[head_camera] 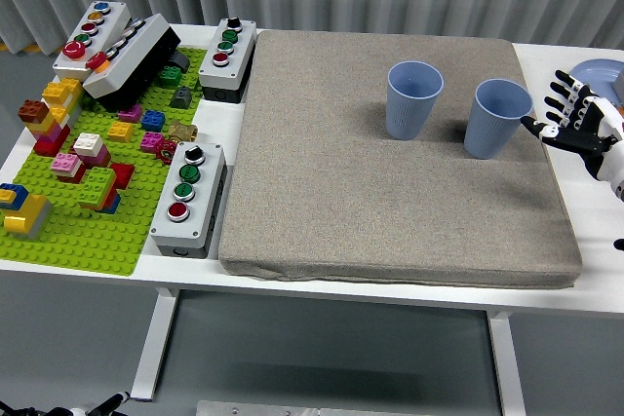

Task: Pick cup pour cup place

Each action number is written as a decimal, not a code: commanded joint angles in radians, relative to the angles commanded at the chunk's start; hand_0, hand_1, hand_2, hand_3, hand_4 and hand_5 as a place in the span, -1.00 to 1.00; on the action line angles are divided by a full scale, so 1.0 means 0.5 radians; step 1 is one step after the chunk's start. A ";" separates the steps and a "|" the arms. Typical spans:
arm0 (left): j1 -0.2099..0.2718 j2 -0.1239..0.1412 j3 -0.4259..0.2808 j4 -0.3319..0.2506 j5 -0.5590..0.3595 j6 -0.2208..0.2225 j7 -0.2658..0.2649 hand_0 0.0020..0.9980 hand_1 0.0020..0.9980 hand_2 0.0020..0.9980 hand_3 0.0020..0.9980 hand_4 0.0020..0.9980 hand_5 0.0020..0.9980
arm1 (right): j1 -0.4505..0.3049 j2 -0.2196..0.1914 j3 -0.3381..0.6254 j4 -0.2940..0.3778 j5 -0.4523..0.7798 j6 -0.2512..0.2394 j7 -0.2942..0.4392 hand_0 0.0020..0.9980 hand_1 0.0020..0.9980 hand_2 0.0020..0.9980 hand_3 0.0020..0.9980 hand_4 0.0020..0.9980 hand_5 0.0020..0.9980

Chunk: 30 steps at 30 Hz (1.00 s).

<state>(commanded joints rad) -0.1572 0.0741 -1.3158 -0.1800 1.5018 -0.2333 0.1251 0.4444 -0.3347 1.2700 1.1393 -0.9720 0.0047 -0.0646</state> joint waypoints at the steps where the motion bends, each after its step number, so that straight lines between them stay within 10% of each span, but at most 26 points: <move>1: 0.001 0.001 0.001 0.000 0.000 0.000 0.000 0.70 0.72 0.77 0.57 0.19 1.00 | 0.030 -0.011 -0.004 0.004 0.005 -0.011 0.003 0.97 0.89 1.00 1.00 0.63 -0.56; 15: -0.024 0.009 0.029 0.000 -0.023 0.005 -0.007 0.70 0.72 0.77 0.57 0.19 1.00 | 0.293 0.052 -0.051 -0.088 -0.007 -0.480 0.276 0.83 0.69 0.73 0.71 0.60 -0.59; 16: -0.026 0.009 0.032 0.000 -0.025 0.005 -0.008 0.70 0.72 0.77 0.56 0.19 1.00 | 0.302 0.061 -0.052 -0.099 -0.005 -0.499 0.294 0.68 0.49 0.36 0.46 0.46 -0.77; 18: -0.030 0.009 0.037 0.000 -0.026 0.006 -0.009 0.70 0.72 0.77 0.56 0.19 1.00 | 0.322 0.087 -0.057 -0.123 0.030 -0.573 0.357 0.68 0.49 0.36 0.46 0.46 -0.77; 30: -0.037 0.010 0.036 0.000 -0.017 0.004 -0.006 0.70 0.72 0.76 0.56 0.19 1.00 | 0.331 0.102 -0.053 -0.136 0.101 -0.573 0.387 0.61 0.43 0.27 0.41 0.35 -0.84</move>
<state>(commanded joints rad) -0.1758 0.0790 -1.2979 -0.1800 1.4933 -0.2312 0.1221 0.6099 -0.2838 1.2435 1.0715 -0.9216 -0.2820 0.1290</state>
